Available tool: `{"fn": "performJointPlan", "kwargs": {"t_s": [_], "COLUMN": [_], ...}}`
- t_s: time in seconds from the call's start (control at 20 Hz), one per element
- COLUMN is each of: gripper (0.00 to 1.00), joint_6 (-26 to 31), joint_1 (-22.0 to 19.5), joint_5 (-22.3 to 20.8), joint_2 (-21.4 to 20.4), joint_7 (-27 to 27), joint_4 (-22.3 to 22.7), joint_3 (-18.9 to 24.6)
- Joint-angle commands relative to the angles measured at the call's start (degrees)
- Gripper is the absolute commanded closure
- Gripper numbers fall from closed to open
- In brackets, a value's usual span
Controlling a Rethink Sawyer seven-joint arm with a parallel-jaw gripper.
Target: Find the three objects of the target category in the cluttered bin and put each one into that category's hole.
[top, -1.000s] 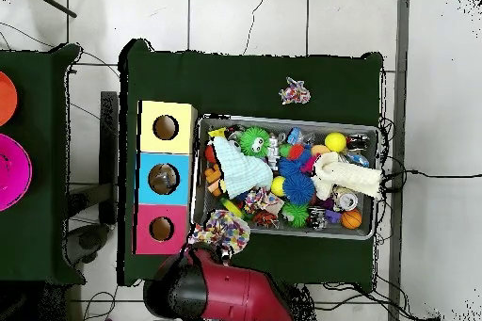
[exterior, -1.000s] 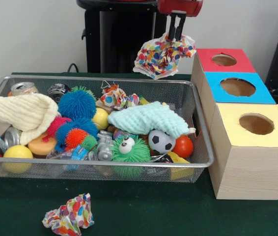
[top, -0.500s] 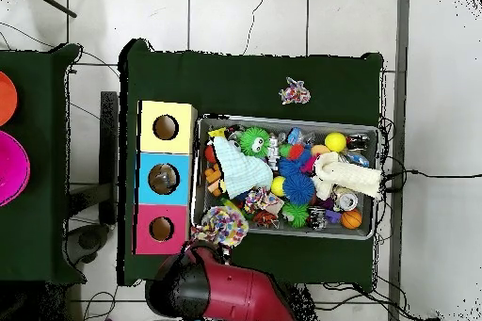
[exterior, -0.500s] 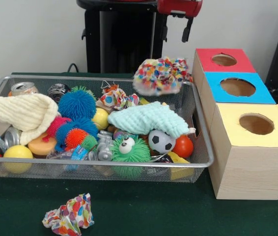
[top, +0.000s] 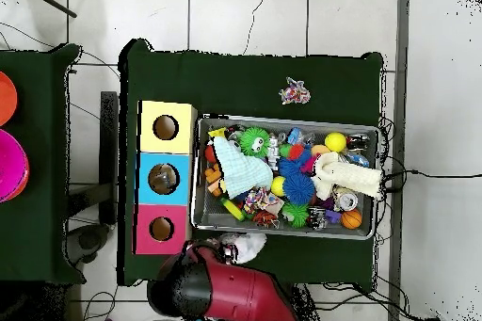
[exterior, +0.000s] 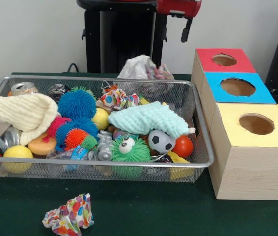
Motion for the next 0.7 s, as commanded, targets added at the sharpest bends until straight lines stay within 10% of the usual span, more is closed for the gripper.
{"fn": "performJointPlan", "kwargs": {"t_s": [0.05, 0.7], "gripper": [0.0, 0.0], "joint_6": [-0.94, 5.79], "joint_1": [-4.34, -16.01], "joint_5": [1.81, -1.12], "joint_2": [1.61, 6.51], "joint_7": [9.13, 0.5], "joint_4": [-0.53, -14.53], "joint_3": [2.76, 8.62]}}
